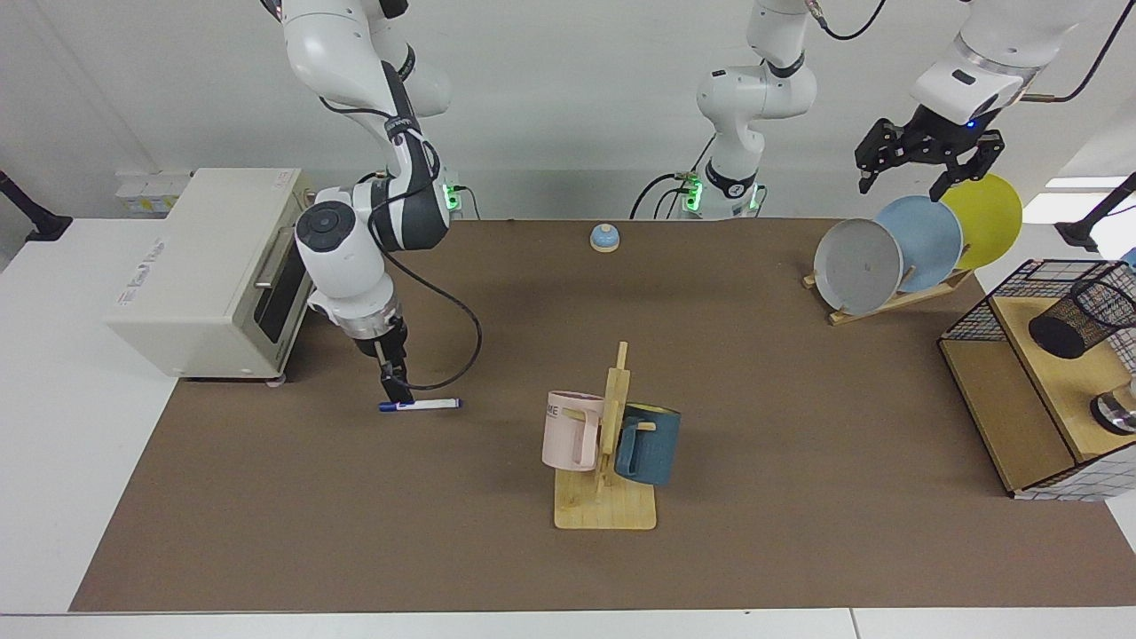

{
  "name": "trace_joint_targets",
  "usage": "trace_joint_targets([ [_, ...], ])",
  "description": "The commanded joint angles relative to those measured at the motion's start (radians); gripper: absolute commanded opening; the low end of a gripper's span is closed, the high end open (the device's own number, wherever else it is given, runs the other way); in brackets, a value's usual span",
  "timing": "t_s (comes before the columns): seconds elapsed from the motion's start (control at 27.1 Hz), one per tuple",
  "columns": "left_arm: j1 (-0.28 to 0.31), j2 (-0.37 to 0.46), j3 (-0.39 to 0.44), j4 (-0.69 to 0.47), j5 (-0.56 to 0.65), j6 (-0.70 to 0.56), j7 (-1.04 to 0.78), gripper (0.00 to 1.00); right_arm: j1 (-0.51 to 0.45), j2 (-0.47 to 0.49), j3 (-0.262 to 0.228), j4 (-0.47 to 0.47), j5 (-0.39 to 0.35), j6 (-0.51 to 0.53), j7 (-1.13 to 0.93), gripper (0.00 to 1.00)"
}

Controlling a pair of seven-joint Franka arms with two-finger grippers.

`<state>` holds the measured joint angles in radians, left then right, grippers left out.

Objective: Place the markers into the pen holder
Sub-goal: 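Reach the right gripper to the blue-capped marker and grasp it, then lift the marker with the right gripper and carry it toward the middle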

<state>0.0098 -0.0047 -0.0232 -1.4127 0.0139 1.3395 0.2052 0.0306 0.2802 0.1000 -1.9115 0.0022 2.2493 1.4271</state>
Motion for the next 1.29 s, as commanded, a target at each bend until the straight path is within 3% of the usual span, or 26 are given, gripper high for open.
trace_joint_targets([
  [0.0, 0.013, -0.034, -0.009, -0.038, 0.005, -0.011, -0.004, 1.0, -0.029, 0.056, 0.01, -0.004, 0.022, 0.079, 0.012, 0.95],
  [0.33, 0.007, -0.046, -0.009, -0.057, 0.005, -0.016, -0.012, 1.0, -0.04, 0.096, 0.01, -0.038, 0.022, 0.162, 0.024, 0.96],
  [0.77, 0.004, -0.047, -0.009, -0.058, 0.005, -0.014, -0.01, 1.0, -0.04, 0.102, 0.01, -0.047, 0.022, 0.164, 0.026, 0.9],
  [0.88, 0.002, -0.047, -0.011, -0.058, 0.005, -0.014, -0.01, 1.0, -0.043, 0.102, 0.01, -0.049, 0.022, 0.164, 0.021, 0.76],
  [0.96, 0.002, -0.047, -0.011, -0.058, 0.005, -0.014, -0.01, 1.0, -0.043, 0.1, 0.01, -0.049, 0.022, 0.159, 0.021, 0.57],
  [1.11, 0.002, -0.047, -0.011, -0.058, 0.005, -0.014, -0.01, 1.0, -0.043, 0.1, 0.01, -0.05, 0.022, 0.154, 0.018, 0.28],
  [1.25, 0.001, -0.047, -0.02, -0.058, 0.005, -0.013, -0.009, 1.0, -0.048, 0.1, 0.01, -0.05, 0.022, 0.154, 0.018, 0.13],
])
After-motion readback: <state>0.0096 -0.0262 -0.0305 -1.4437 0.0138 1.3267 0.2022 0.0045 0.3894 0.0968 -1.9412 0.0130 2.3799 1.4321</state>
